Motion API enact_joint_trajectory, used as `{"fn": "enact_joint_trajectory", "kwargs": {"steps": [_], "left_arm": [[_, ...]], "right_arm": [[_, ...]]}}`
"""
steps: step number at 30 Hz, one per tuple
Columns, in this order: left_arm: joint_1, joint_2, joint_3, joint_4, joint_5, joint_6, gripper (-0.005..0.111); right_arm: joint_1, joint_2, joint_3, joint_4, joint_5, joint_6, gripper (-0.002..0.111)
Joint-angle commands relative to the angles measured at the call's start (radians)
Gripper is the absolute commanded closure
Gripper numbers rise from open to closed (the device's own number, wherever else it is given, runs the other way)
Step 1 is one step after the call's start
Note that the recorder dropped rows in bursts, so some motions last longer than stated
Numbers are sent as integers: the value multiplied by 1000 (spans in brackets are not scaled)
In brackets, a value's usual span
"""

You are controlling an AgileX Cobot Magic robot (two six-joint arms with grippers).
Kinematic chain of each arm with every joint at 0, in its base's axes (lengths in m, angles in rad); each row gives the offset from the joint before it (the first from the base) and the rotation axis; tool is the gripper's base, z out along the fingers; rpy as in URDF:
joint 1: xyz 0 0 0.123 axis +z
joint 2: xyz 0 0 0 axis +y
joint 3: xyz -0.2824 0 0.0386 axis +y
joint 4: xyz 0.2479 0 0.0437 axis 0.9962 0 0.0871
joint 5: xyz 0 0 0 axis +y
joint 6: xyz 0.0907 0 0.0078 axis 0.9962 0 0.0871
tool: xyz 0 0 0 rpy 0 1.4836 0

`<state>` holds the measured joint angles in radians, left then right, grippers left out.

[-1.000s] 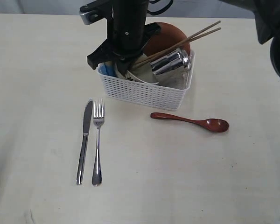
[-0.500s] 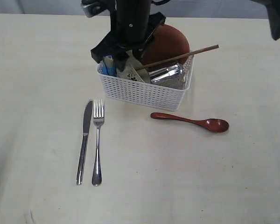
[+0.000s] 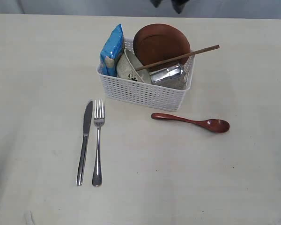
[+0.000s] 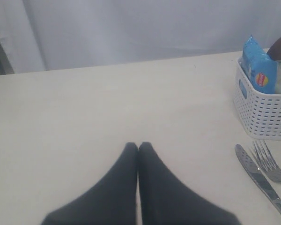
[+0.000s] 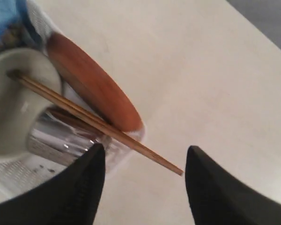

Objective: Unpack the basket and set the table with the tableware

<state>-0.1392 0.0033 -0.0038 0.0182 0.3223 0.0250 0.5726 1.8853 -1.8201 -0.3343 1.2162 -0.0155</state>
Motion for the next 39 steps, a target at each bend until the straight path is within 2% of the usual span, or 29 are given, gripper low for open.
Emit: {"fn": "enact_joint_trajectory", "kwargs": {"steps": [1,5,10,17,33,36,39], "left_arm": [[1,-3,4,3,-2,6,107],[1,-3,4,3,-2,6,107],[1,-3,4,3,-2,6,107],[1,-3,4,3,-2,6,107],[1,-3,4,3,-2,6,107],[1,-3,4,3,-2,6,107],[1,-3,4,3,-2,6,107]], "right_arm": [[-91,-17,128,-15,5,-151,58],[-133,-15,239,-57,5,-225,58],[-108,-15,328,-178,-28,-299,58],[-35,-1,352,-282,-192,-347,58],[-12,139,352,-366,-188,-324,58],[-12,154,352,-368,-197,-321,67],[-12,168,352,-373,-179,-321,88]]}}
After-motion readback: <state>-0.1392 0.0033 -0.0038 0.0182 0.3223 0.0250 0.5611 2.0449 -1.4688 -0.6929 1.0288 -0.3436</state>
